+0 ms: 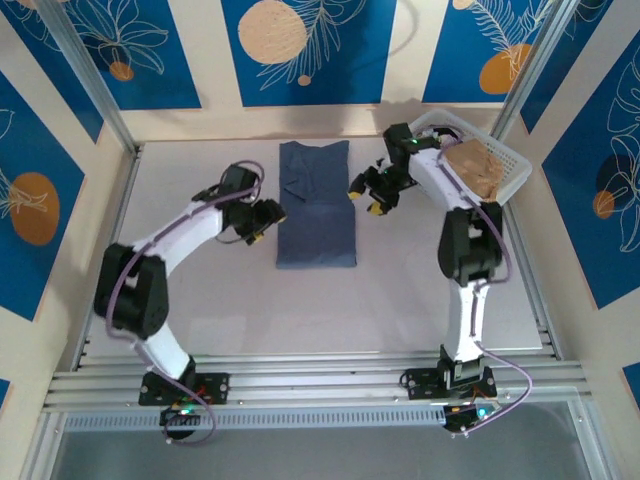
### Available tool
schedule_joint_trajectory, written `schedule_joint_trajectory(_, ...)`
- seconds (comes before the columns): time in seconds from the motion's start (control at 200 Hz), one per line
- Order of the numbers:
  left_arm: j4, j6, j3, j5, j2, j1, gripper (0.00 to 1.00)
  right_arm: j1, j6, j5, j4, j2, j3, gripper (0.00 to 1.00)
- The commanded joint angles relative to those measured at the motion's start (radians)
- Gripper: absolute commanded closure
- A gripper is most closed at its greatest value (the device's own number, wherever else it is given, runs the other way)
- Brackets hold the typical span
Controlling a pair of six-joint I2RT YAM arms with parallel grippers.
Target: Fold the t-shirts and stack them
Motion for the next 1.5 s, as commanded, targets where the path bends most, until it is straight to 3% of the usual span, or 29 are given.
schedule_joint_trajectory(0.0, 0.068, -0.124, -0.131, 0.044, -0.011, -0.035, 0.33, 0.013, 0.065, -0.024, 0.107, -0.107, -0.222, 0.42)
schedule_joint_trajectory(0.215, 0.146, -0.125, -0.145, 0.073, 0.069, -0.056, 0.31, 0.033, 0.127, -0.084, 0.246, -0.174, -0.472, 0.42)
schedule_joint_trajectory(0.46, 0.301, -0.183, -0.156, 0.038, 0.124, -0.055, 0.35, 0.068, 0.154, -0.079, 0.301, -0.114, -0.487, 0.42)
schedule_joint_trajectory(0.56, 0.304, -0.183, -0.133, 0.051, 0.169, -0.055, 0.45, 0.075, 0.161, -0.072, 0.304, -0.067, -0.462, 0.44)
schedule_joint_trajectory(0.685, 0.333, -0.184, -0.120, 0.045, 0.206, -0.053, 0.70, 0.086, 0.166, -0.069, 0.277, -0.005, -0.404, 0.46)
schedule_joint_trajectory(0.89, 0.309, -0.182, -0.101, 0.028, 0.220, -0.054, 1.00, 0.106, 0.183, -0.065, 0.265, 0.070, -0.341, 0.50)
schedule_joint_trajectory(1.065, 0.299, -0.175, -0.115, 0.030, 0.205, -0.053, 1.00, 0.125, 0.207, -0.051, 0.239, 0.107, -0.298, 0.54)
schedule_joint_trajectory(1.34, 0.268, -0.166, -0.126, 0.039, 0.161, -0.053, 1.00, 0.126, 0.206, 0.007, 0.205, 0.109, -0.263, 0.91)
schedule_joint_trajectory(1.495, 0.163, -0.112, -0.119, 0.054, 0.114, -0.053, 1.00, 0.129, 0.172, 0.039, 0.148, 0.044, -0.263, 1.00)
